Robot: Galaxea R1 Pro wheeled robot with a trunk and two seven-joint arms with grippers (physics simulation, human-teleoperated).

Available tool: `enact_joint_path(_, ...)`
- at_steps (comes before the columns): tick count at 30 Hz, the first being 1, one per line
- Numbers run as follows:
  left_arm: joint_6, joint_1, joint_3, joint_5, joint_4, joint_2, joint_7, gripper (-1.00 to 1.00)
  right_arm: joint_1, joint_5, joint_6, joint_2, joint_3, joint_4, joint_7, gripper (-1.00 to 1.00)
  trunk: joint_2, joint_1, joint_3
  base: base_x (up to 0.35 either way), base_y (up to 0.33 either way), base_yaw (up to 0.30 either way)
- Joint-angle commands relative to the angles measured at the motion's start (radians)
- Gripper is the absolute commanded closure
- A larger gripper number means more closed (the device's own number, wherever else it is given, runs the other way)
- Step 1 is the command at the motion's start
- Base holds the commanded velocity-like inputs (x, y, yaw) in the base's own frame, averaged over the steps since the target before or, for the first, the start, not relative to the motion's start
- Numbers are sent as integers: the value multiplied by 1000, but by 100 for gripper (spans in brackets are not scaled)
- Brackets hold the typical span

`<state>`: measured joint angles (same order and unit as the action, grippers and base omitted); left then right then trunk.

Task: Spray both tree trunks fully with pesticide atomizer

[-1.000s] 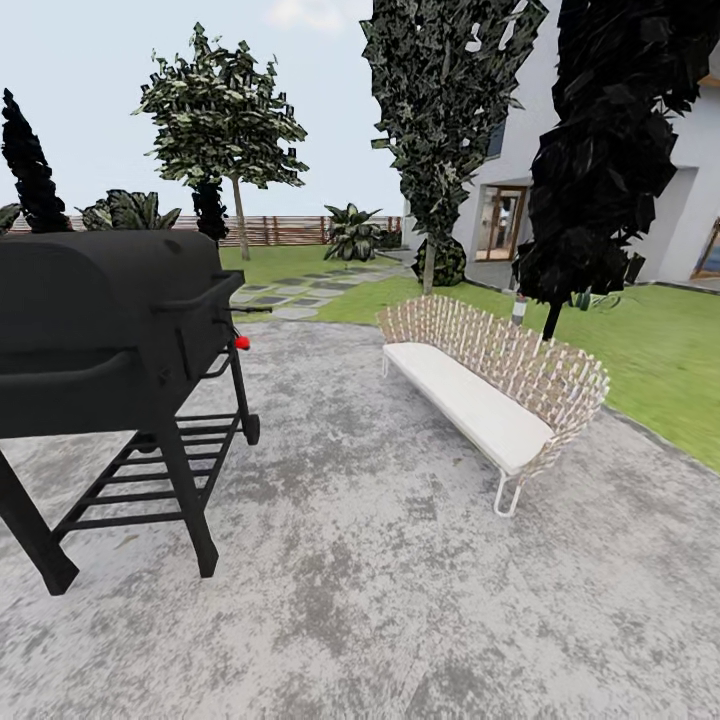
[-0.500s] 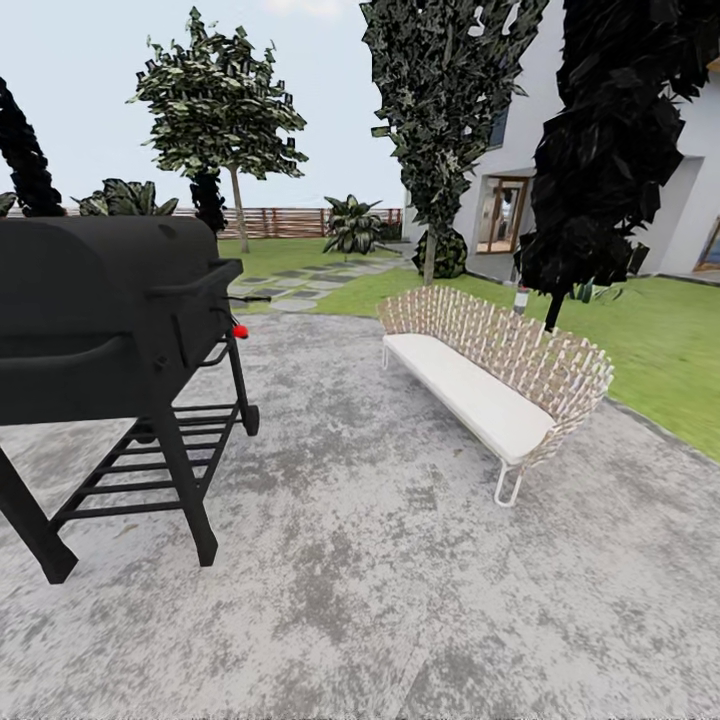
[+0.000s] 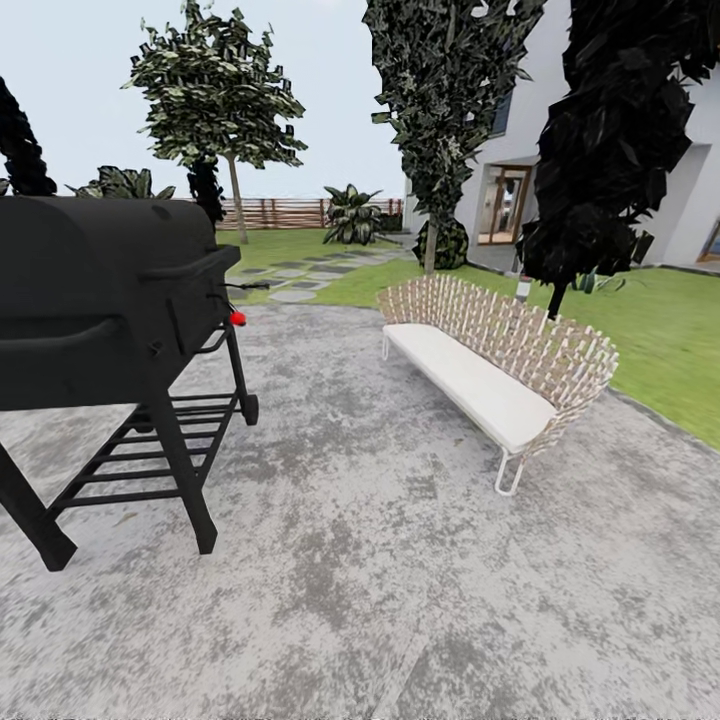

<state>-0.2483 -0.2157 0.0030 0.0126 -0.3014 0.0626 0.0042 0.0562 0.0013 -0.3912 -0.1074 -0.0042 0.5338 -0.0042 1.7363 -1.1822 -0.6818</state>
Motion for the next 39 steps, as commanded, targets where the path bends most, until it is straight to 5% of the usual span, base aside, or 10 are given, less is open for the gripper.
enact_joint_path(1,-3,-1,0,1,1,0,0,-100,1,0,-3,0,0,0,0,-100,8,-4,-6,0,0,0)
enact_joint_path(26,-3,-1,0,1,1,-1,0,-100,1,0,-2,0,0,-2,0,-100,183,-100,-124,0,0,17)
enact_joint_path(39,-3,-1,0,1,1,-1,0,-100,1,0,-2,1,1,-2,0,-100,274,-149,-167,0,0,10)
